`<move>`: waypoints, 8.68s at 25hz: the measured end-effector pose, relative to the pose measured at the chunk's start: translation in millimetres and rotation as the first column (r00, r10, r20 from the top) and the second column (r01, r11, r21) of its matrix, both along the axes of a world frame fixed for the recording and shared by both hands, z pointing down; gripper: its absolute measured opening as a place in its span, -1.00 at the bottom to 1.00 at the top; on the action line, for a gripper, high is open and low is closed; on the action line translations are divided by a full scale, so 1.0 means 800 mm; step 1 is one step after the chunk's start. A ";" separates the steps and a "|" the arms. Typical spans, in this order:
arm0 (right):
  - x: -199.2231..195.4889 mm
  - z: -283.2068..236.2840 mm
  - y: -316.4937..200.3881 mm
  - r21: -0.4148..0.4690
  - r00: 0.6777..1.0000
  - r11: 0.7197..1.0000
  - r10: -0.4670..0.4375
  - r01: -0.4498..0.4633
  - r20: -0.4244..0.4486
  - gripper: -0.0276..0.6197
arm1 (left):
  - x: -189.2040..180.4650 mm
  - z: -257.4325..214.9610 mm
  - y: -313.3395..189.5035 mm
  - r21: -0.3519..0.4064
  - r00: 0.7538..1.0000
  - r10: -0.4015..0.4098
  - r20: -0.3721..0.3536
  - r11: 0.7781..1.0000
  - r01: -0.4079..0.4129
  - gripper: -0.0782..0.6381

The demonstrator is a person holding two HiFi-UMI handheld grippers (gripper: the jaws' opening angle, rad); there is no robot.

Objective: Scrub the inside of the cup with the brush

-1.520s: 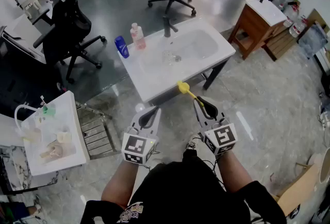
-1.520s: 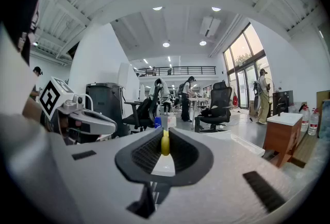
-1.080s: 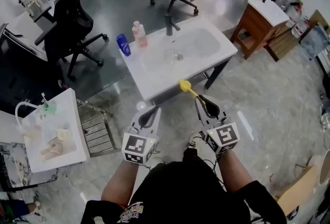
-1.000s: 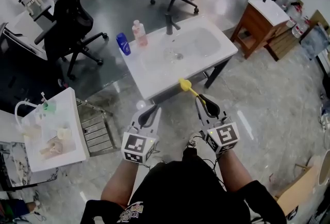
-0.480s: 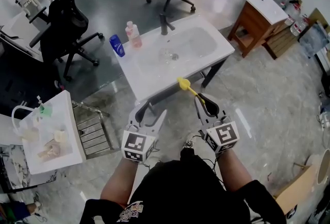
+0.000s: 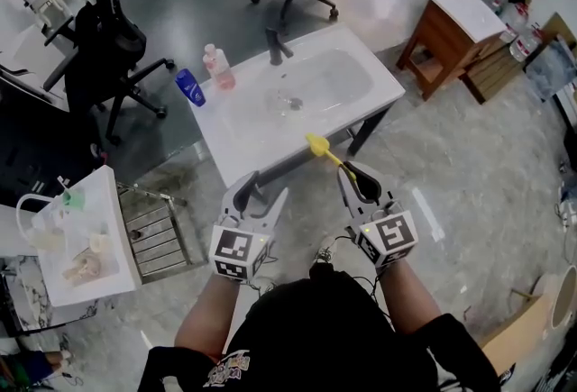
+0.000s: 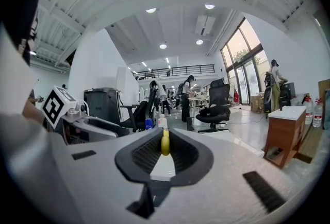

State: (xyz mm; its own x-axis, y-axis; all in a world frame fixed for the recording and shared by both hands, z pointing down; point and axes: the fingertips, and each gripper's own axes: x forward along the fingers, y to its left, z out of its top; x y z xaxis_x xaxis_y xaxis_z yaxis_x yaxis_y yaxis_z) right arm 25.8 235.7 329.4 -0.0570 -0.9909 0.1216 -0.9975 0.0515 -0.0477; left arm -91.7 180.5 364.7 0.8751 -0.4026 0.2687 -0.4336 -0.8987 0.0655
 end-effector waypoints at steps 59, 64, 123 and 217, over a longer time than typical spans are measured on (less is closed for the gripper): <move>0.130 0.032 -0.281 -0.086 0.988 0.985 -0.152 0.151 -0.014 -0.80 | 0.123 0.119 -0.285 -0.062 0.980 -0.071 0.187 0.995 0.084 -0.13; 0.125 0.038 -0.314 -0.103 0.986 0.982 -0.164 0.159 -0.037 -0.80 | 0.123 0.142 -0.309 -0.091 0.978 -0.039 0.204 0.994 0.059 -0.13; 0.106 0.253 -0.437 -0.537 0.757 0.633 -0.653 0.557 0.015 -0.80 | 0.166 0.392 -0.355 -0.307 0.790 0.031 0.612 0.930 0.202 -0.19; 0.063 0.354 -0.427 -0.742 0.638 0.367 -0.763 0.561 0.105 -0.80 | 0.162 0.375 -0.363 -0.222 0.843 0.006 0.537 0.966 0.135 -0.64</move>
State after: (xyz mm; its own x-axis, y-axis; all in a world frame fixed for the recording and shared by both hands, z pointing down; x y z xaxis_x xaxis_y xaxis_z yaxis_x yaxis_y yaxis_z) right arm 75.8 -106.2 612.5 -0.5281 -0.2552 0.8099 -0.6326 0.7545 -0.1747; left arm 37.8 -109.6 664.4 0.5440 -0.3139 0.7782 -0.5209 -0.8534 0.0199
